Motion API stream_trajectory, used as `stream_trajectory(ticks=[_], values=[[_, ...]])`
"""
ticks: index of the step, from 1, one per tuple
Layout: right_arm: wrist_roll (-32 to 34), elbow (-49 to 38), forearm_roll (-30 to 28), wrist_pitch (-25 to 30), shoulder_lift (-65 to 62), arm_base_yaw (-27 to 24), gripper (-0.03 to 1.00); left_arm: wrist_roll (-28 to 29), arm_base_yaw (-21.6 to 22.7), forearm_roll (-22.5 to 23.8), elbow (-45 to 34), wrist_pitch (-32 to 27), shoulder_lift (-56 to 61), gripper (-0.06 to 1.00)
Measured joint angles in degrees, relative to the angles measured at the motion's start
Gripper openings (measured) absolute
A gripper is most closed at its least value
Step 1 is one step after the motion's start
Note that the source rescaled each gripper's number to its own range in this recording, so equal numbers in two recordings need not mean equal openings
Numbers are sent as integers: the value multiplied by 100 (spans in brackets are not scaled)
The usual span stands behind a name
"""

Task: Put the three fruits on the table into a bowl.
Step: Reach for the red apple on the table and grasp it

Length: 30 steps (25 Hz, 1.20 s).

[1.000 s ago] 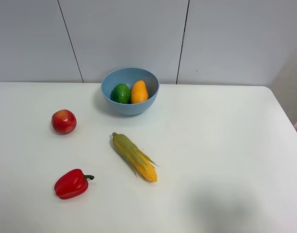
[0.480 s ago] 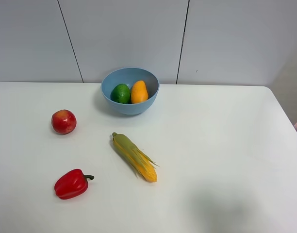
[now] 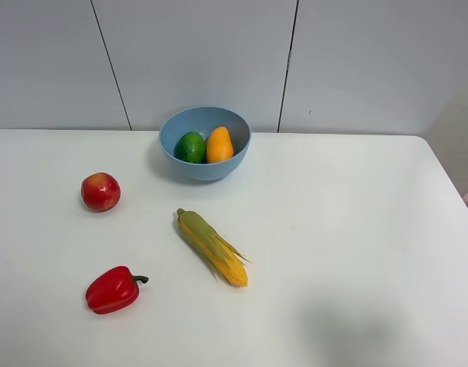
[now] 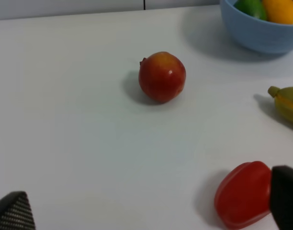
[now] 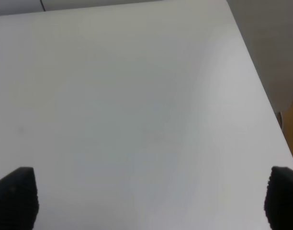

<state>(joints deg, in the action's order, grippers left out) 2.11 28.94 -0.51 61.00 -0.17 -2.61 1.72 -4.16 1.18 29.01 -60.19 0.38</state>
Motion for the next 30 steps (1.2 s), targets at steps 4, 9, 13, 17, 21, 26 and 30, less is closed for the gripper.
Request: stream_trajectory(ticks=[4, 9, 13, 17, 21, 26, 30], values=[[0, 0, 5, 0, 0, 0, 85, 0, 0, 0, 29, 24, -333, 100], [0, 0, 5, 0, 0, 18, 85, -13, 0, 10, 364, 1283, -2252, 100], [0, 0, 5, 0, 0, 18, 85, -13, 0, -19, 869, 2722, -4196, 100], [0, 0, 5, 0, 0, 18, 85, -13, 0, -118, 1393, 3401, -6058, 100], [0, 0, 5, 0, 0, 18, 85, -13, 0, -118, 1773, 3671, -7740, 100], [0, 0, 5, 0, 0, 18, 85, -13, -130, -191, 2035, 3920, -8887, 100], [0, 0, 5, 0, 0, 18, 85, -13, -224, -465, 2172, 4151, -9505, 100]])
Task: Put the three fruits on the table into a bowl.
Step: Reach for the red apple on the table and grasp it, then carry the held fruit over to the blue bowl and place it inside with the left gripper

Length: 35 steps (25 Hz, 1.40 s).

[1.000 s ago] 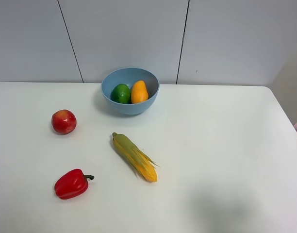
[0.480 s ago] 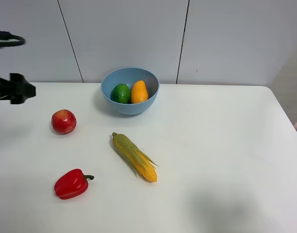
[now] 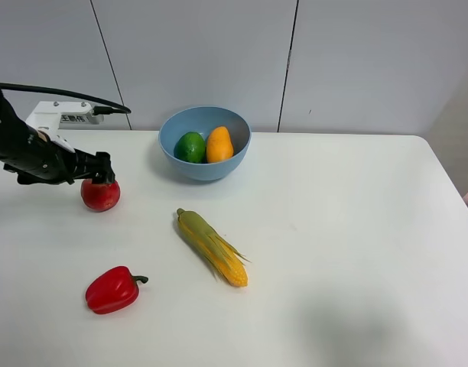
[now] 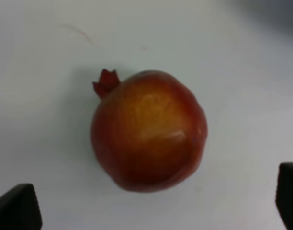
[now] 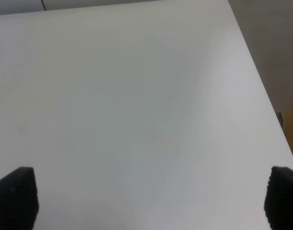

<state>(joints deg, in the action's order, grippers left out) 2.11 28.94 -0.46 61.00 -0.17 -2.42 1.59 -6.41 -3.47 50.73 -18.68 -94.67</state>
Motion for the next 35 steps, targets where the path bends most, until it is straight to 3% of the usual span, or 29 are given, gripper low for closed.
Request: stream_trajectory(ticks=[17, 19, 20, 21, 22, 30, 35], values=[[0, 0, 0, 0, 0, 0, 85, -5, 0, -114, 181, 932, -1551, 98], [0, 0, 0, 0, 0, 0, 85, 1, 0, -114, 181, 1017, -1651, 76], [0, 0, 0, 0, 0, 0, 85, 16, 0, -114, 181, 1022, -1675, 48], [0, 0, 0, 0, 0, 0, 85, 43, 0, -114, 181, 1022, -1688, 5], [0, 0, 0, 0, 0, 0, 85, 81, 0, -115, 181, 1038, -1689, 0], [0, 0, 0, 0, 0, 0, 85, 210, 0, -120, 538, 694, -1275, 3], [0, 0, 0, 0, 0, 0, 85, 258, -126, -120, 1668, 426, -622, 3]])
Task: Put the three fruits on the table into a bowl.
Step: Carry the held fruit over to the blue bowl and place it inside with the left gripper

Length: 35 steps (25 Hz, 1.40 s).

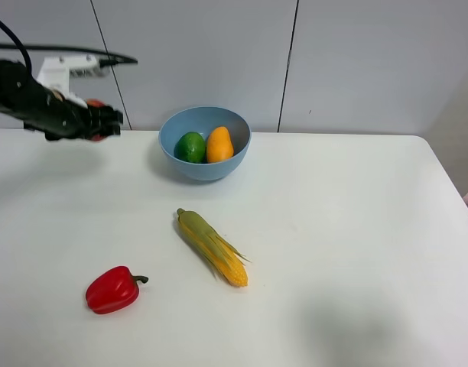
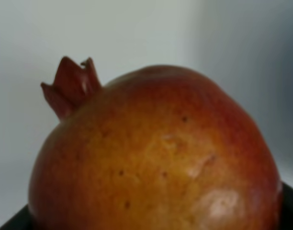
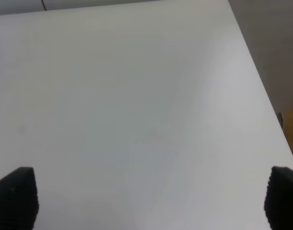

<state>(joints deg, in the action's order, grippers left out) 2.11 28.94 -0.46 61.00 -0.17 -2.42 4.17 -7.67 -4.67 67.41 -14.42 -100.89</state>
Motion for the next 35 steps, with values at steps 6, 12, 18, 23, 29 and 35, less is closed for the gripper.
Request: stream_trajectory(ticks=[6, 12, 18, 23, 29, 35], values=[[0, 0, 0, 0, 0, 0, 85, 13, -815, 11, 1428, -386, -251, 3], [0, 0, 0, 0, 0, 0, 85, 13, -1461, -67, 1964, -468, -1177, 3], [0, 0, 0, 0, 0, 0, 85, 18, -1703, -405, 1964, -462, -1825, 3], [0, 0, 0, 0, 0, 0, 85, 53, -1780, -443, 1964, -400, -2008, 54], [0, 0, 0, 0, 0, 0, 85, 73, -1780, -440, 1971, -253, -1637, 98], [0, 0, 0, 0, 0, 0, 85, 47, -1573, -97, 1971, -290, -220, 98]])
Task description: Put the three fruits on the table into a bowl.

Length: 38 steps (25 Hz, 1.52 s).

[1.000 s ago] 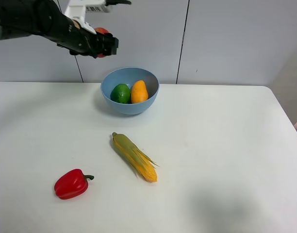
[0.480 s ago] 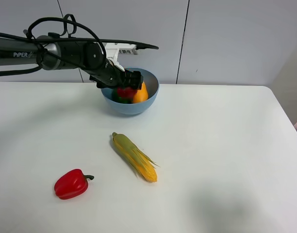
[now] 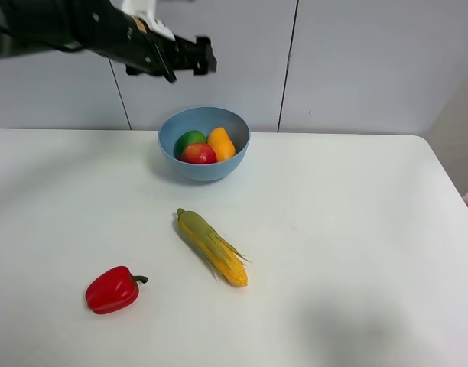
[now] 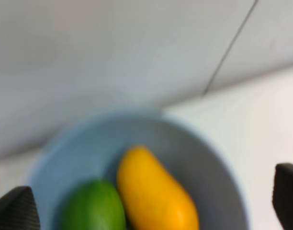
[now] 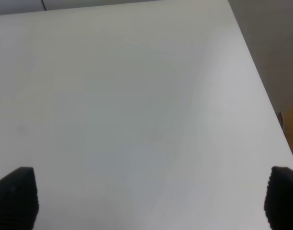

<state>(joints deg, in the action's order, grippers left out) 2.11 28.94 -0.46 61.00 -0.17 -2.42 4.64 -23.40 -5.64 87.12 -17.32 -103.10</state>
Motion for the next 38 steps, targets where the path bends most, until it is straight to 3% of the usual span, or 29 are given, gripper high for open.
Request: stream_trajectory(ticks=[5, 8, 17, 23, 27, 38], values=[[0, 0, 0, 0, 0, 0, 85, -8, 744, 509, -78, -948, 1369, 98], [0, 0, 0, 0, 0, 0, 85, -8, 1164, 564, -448, -1563, 2135, 98], [0, 0, 0, 0, 0, 0, 85, -102, 2169, 661, -2959, -2446, 5755, 98], [0, 0, 0, 0, 0, 0, 85, -115, 2323, 663, -4410, -3893, 8707, 98], [0, 0, 0, 0, 0, 0, 85, -115, 2323, 680, -5112, -4104, 9983, 98], [0, 0, 0, 0, 0, 0, 85, -115, 2323, 617, -5808, -4267, 10347, 98]])
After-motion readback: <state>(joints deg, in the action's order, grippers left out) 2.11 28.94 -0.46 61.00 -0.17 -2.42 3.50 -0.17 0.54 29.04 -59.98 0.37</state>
